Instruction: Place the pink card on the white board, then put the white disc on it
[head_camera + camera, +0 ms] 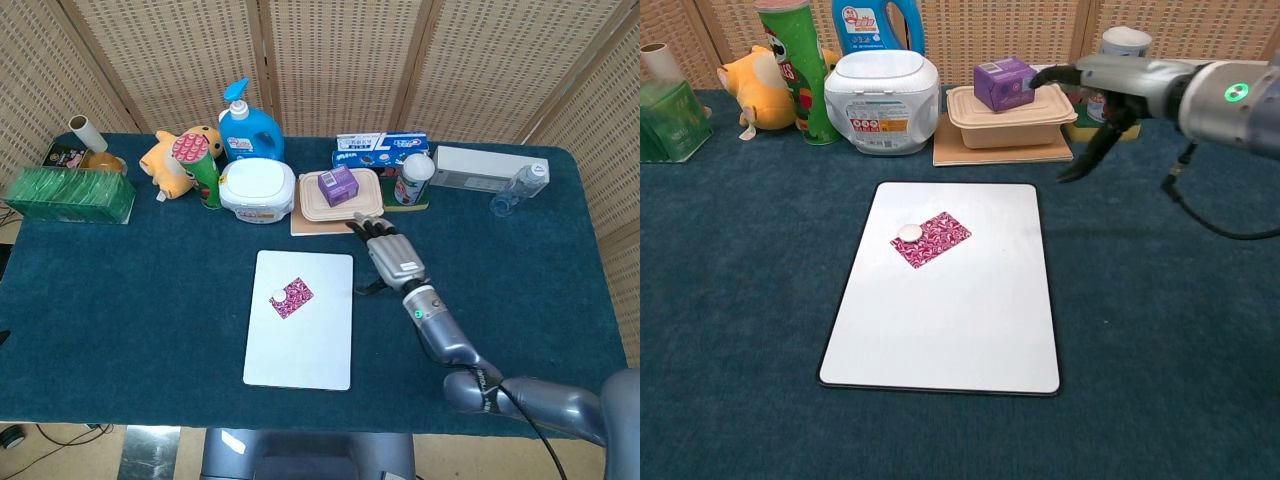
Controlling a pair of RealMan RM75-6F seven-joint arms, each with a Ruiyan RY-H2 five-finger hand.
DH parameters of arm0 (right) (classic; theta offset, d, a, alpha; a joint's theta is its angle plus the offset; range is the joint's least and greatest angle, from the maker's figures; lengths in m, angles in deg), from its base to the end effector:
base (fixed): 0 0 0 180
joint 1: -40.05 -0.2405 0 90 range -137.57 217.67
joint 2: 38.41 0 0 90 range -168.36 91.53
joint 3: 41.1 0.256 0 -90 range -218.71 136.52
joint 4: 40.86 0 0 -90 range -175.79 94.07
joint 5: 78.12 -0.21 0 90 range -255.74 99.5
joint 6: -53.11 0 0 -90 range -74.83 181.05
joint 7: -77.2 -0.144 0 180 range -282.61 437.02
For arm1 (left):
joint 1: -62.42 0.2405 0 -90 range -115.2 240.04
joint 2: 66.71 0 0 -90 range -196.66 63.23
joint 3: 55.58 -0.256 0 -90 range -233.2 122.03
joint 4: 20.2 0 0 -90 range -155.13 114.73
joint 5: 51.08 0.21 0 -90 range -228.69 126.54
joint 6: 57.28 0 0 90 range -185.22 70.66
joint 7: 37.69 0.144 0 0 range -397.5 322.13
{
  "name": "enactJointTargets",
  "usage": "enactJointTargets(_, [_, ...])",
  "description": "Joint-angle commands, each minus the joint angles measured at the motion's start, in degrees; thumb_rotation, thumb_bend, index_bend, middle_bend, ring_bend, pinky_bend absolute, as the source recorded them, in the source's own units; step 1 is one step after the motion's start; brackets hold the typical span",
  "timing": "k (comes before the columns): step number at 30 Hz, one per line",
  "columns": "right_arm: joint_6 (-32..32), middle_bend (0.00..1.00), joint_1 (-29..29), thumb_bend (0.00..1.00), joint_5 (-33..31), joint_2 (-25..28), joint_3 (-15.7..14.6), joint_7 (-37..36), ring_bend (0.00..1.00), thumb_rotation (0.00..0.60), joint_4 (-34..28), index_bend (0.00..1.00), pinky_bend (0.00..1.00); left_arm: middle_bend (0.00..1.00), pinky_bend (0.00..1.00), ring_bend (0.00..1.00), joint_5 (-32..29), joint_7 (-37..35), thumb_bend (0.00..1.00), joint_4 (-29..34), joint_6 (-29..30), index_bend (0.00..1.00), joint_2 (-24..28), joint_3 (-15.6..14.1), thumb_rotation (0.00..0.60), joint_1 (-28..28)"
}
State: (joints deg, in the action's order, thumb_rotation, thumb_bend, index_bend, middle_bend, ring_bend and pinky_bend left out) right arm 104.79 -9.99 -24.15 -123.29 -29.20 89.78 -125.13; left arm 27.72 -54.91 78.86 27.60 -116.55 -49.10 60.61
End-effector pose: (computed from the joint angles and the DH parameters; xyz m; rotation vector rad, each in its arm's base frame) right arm -0.1259 -0.3829 0.0069 1.7966 -1.0918 0.9846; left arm -0.3181 0.1753 0.2424 -1.1486 -1.0331 -1.0045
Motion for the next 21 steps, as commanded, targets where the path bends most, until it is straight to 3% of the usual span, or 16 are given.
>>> enactJointTargets(1, [0.6,0.00,2.5,0.08,3.0,2.4,-1.8,-2.3,0.00,0.539,1.1,0.00,0.01,0.00,0.00,0.00,-0.3,1.6,0.10,0.7,0.6,0.00,-0.3,0.1,0.600,0.1])
enactJointTargets(9, [6.1,0.00,9.3,0.07,11.7,9.4,-5.0,-8.7,0.00,0.541,1.1,0.00,0.01,0.00,0.00,0.00,0.2,4.0,0.10,2.1,1.5,0.00,-0.8,-0.1,0.600,0.3])
enactJointTargets(14, [19.9,0.00,18.3,0.01,23.5,13.7,-9.6,-16.1,0.00,0.535,5.8,0.01,0.01,0.00,0.00,0.00,-0.7,6.2,0.10,2.6,2.2,0.00,-1.4,0.1,0.600,0.5])
enactJointTargets(21, [27.7,0.00,24.9,0.00,27.7,15.1,-11.4,-20.3,0.00,0.538,10.6,0.02,0.00,0.00,0.00,0.00,-0.9,7.3,0.10,2.7,1.2,0.00,-1.6,0.1,0.600,-0.1])
